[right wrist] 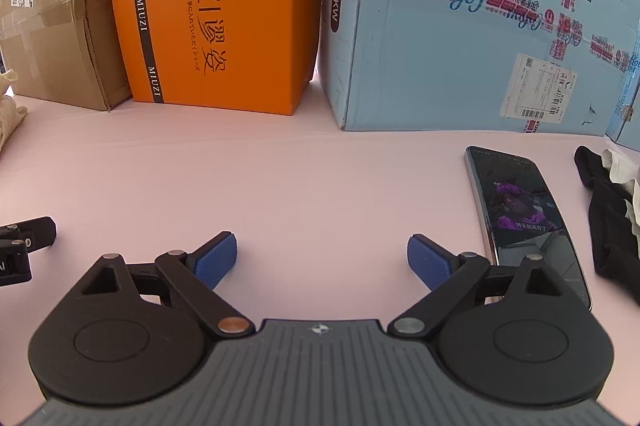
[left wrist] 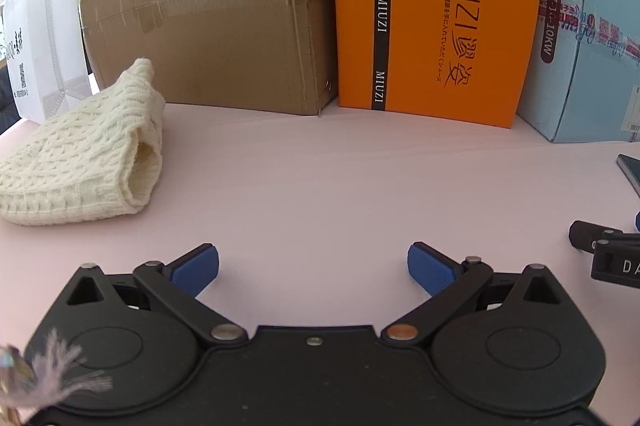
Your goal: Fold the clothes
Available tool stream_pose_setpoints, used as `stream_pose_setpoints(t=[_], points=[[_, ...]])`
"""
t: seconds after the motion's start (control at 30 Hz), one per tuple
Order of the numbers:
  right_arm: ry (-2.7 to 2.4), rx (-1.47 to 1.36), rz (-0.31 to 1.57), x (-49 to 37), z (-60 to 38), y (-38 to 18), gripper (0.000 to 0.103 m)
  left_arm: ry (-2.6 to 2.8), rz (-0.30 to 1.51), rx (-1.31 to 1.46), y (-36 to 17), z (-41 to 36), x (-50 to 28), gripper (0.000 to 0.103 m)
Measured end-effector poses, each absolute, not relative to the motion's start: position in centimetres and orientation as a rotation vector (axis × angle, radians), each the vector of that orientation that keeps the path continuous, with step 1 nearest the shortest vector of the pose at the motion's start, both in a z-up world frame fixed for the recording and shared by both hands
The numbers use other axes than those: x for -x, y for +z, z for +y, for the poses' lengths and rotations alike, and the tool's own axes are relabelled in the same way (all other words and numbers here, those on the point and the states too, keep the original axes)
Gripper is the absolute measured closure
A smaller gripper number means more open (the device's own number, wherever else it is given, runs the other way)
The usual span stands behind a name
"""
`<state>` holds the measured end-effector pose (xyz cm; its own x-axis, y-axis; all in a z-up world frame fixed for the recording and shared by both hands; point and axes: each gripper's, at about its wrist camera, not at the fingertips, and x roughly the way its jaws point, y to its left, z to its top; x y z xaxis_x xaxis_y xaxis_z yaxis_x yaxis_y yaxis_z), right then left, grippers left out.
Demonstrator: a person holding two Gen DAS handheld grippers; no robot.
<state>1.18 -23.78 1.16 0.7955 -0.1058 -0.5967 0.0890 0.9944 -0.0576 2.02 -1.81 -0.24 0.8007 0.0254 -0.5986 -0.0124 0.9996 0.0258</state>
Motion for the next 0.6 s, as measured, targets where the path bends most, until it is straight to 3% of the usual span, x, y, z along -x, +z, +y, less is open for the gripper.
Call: stream_pose_setpoints(t=[0.3, 0.37, 0.6], points=[[-0.108, 0.02, 0.646, -1.33, -23.78, 0.96, 0.01, 0.011, 0.655, -0.005, -0.48, -1.46, -2.39, 0.0], [-0.121, 0.01, 0.655, -1.58, -23.92, 0.81, 0.0, 0.01, 0.656, -0.003, -0.51, -1.41, -2.44, 0.0], [-0.112, -0.031, 0.667, -1.88, -24.44, 0.55, 0.0, 0.007, 0.657, 0.004, -0.48, -1.47, -2.27, 0.0]])
